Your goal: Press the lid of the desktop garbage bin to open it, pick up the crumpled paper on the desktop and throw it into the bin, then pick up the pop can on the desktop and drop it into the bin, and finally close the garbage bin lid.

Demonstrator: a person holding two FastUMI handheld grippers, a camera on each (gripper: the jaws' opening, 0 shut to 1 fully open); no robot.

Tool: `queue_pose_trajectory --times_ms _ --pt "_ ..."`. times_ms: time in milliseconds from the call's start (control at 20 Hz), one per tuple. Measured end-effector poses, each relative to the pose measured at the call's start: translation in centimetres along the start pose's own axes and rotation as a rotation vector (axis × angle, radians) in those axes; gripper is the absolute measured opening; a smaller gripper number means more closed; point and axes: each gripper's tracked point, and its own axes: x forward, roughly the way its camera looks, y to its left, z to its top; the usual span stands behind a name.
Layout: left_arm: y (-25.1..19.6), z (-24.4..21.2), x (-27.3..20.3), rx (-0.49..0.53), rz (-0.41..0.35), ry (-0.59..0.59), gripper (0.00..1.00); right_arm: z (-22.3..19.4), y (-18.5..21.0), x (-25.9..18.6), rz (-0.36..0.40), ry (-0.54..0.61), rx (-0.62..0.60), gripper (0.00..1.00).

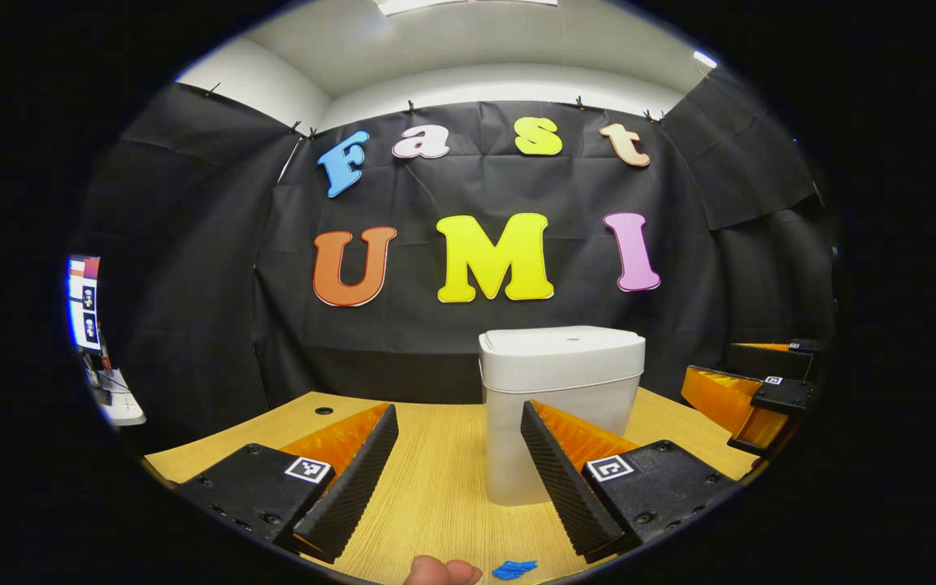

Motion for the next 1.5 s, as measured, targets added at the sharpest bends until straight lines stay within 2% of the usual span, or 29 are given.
queue_pose_trajectory --times_ms 50,300,350,400,600,750,800,1050,1450,1500 --pt "0.0 -0.1 -0.1 0.0 0.001 0.001 0.98 0.1 0.0 0.0 -0.002 -0.003 -0.005 0.93" --pt "0.5 -0.2 -0.3 -0.002 0.002 0.002 0.98 0.1 0.5 -0.2 0.002 -0.005 -0.007 0.95" --pt "0.5 0.0 -0.3 0.0 0.001 -0.001 0.98 0.1 0.6 -0.3 0.001 -0.006 -0.011 0.93" --pt "0.6 0.0 -0.4 0.003 0.003 -0.005 0.98 0.1 0.6 -0.2 0.003 -0.006 -0.014 0.98" --pt "0.8 0.1 -0.3 -0.005 -0.006 -0.011 0.98 0.1 0.4 0.0 0.003 0.005 -0.014 0.95" --pt "1.1 -1.0 0.3 -0.006 -0.004 0.011 0.98 0.7 1.0 0.5 0.035 -0.003 -0.027 0.93" --pt "1.2 -1.2 0.3 -0.012 -0.006 0.016 0.98 1.2 1.2 0.6 0.047 -0.004 -0.029 0.98" --pt "1.6 -1.2 0.1 0.006 -0.005 0.021 0.98 5.0 2.5 2.1 0.129 -0.004 -0.023 0.95" --pt "2.5 -1.4 -0.7 0.006 0.007 0.023 0.98 7.8 4.1 8.3 0.208 0.089 -0.048 0.94" --pt "2.8 -1.5 -0.8 0.009 0.01 0.022 0.98 8.3 4.4 9.0 0.212 0.091 -0.045 0.97"
